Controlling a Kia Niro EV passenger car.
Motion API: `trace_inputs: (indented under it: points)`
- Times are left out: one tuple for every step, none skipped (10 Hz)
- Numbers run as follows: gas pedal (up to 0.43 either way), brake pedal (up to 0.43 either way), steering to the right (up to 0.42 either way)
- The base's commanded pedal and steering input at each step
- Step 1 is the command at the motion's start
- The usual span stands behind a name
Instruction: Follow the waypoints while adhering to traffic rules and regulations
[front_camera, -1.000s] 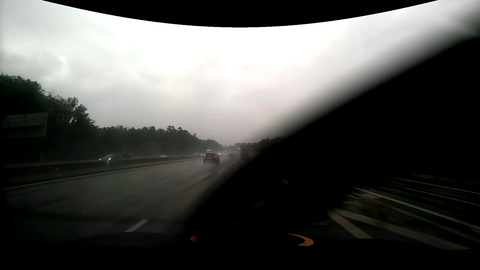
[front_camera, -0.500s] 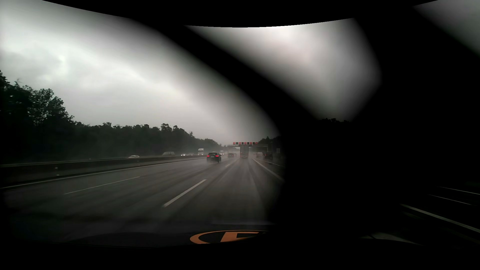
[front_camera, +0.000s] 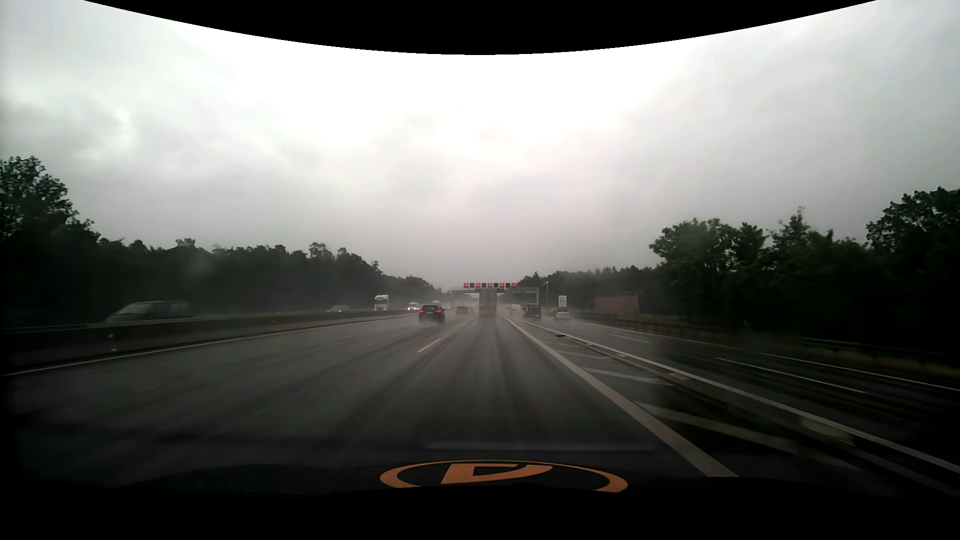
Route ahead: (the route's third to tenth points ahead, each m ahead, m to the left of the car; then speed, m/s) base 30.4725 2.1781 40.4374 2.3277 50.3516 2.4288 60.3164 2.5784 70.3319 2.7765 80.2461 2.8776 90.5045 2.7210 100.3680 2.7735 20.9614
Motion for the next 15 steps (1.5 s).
trace_inputs:
  points:
    - [0.110,0.000,-0.001]
    - [0.110,0.000,-0.002]
    - [0.110,0.000,-0.003]
    - [0.110,0.000,-0.002]
    - [0.098,0.000,-0.003]
    - [0.098,0.000,-0.003]
    - [0.098,0.000,-0.002]
    - [0.098,0.000,-0.003]
    - [0.098,0.000,-0.003]
    - [0.098,0.000,-0.003]
    - [0.098,0.000,-0.003]
    - [0.098,0.000,-0.003]
    - [0.098,0.000,-0.003]
    - [0.098,0.000,-0.003]
    - [0.098,0.000,-0.003]
